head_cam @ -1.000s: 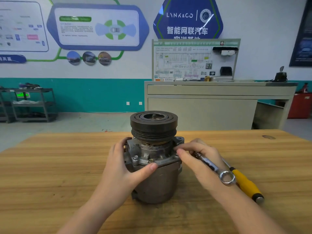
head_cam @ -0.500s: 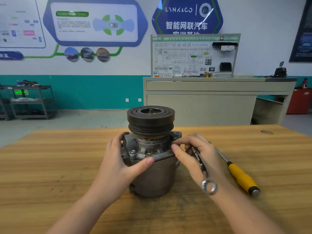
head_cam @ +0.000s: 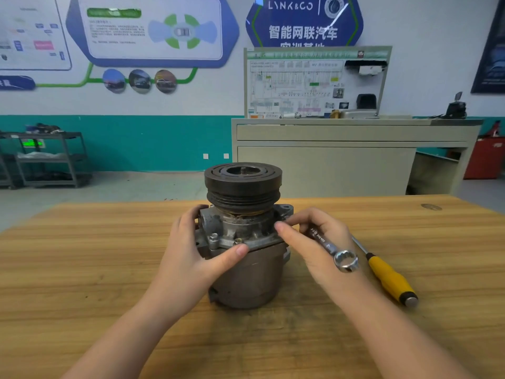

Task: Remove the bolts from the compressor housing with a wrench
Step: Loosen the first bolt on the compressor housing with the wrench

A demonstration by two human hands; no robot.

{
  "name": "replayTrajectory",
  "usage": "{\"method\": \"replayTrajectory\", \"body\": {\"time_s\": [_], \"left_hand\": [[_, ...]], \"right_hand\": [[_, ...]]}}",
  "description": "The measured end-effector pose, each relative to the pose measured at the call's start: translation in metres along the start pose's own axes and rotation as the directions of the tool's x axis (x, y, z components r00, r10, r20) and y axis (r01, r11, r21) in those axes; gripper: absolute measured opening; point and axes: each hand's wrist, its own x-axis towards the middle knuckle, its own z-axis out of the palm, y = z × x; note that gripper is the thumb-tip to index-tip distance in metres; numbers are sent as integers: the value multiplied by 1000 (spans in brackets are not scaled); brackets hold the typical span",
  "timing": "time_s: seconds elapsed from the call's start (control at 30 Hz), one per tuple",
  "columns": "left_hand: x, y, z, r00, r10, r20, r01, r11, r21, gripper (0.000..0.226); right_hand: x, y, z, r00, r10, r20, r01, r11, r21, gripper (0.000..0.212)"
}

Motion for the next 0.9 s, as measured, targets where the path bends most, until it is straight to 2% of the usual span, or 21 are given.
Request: {"method": "replayTrajectory", "body": {"time_s": [0.13,0.2,0.3,0.5,0.6,0.7,0.8,0.9], "left_hand": [[0,0,1,1000,5,-2,-5,1000,-8,96],[0,0,1,1000,7,-2,-7,1000,-16,95],[0,0,1,1000,6,0,-6,1000,-7,100],[-1,1,0,1000,8,2,-8,1000,-30,94],[-1,3,0,1000,4,6,-4,1000,-19,98],[0,3,1,1000,-5,13,5,1000,-12,104],[0,2,0,1000,-7,9,7,1000,-5,109],[0,3,1,1000,2,11,-2,1000,0,101]], "right_hand": [[-1,-2,0,999,-46,29,46,999,-11,5],[-4,-2,0,997,-55,52,57,998,-40,15],[-3,-5,0,998,-62,25,64,993,-98,14],[-5,-3,2,997,-66,26,67,996,-52,18],[-2,-1,0,996,-91,-14,89,990,-108,15],[-2,-1,1,996,-90,-11,90,995,-41,6],[-5,-2,2,996,-85,20,85,996,-15,10],[-4,1,1,995,-97,30,99,994,-54,14]]}}
